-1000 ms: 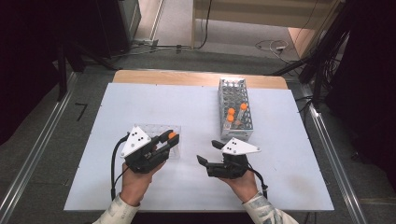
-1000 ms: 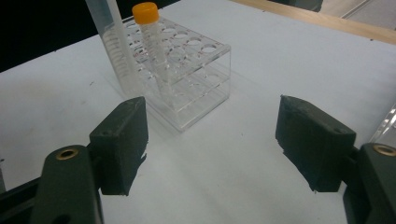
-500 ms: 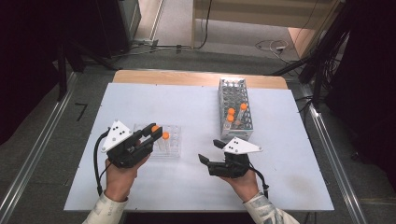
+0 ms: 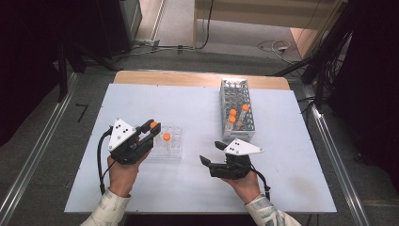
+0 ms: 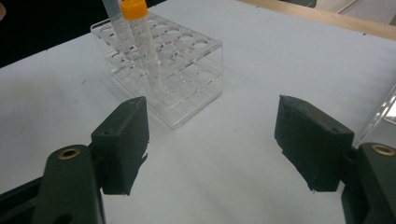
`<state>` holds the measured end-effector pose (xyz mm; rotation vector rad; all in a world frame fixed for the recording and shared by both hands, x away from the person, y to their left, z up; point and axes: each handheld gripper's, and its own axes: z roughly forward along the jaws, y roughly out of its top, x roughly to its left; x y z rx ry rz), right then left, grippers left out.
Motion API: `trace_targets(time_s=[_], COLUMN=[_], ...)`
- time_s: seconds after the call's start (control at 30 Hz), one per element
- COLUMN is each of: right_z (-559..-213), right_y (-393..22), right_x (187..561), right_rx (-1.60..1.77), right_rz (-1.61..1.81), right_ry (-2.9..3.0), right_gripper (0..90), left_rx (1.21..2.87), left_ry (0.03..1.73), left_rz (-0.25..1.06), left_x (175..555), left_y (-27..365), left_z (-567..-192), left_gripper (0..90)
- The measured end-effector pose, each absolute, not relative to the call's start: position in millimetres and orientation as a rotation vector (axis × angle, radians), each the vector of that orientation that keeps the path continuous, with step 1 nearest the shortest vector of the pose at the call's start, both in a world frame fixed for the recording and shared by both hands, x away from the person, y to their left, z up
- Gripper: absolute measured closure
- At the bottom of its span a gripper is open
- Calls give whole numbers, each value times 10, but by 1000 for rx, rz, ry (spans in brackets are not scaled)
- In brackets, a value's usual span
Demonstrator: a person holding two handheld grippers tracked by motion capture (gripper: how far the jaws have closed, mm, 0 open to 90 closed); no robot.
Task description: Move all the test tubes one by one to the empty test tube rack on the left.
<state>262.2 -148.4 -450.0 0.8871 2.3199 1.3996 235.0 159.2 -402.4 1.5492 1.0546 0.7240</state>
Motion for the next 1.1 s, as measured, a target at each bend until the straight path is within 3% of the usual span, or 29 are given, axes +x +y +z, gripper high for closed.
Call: trace_targets(time_s=[1.1], right_z=[-4505], right_y=[-1483], right_x=[2621], right_rx=[883], right_rz=[1395], right_ry=[2320], right_gripper=[256], left_rx=[1578], left_ry=[1086], left_rz=[691], left_x=[2404], left_y=[1542], left_z=[-4334], left_gripper=[687])
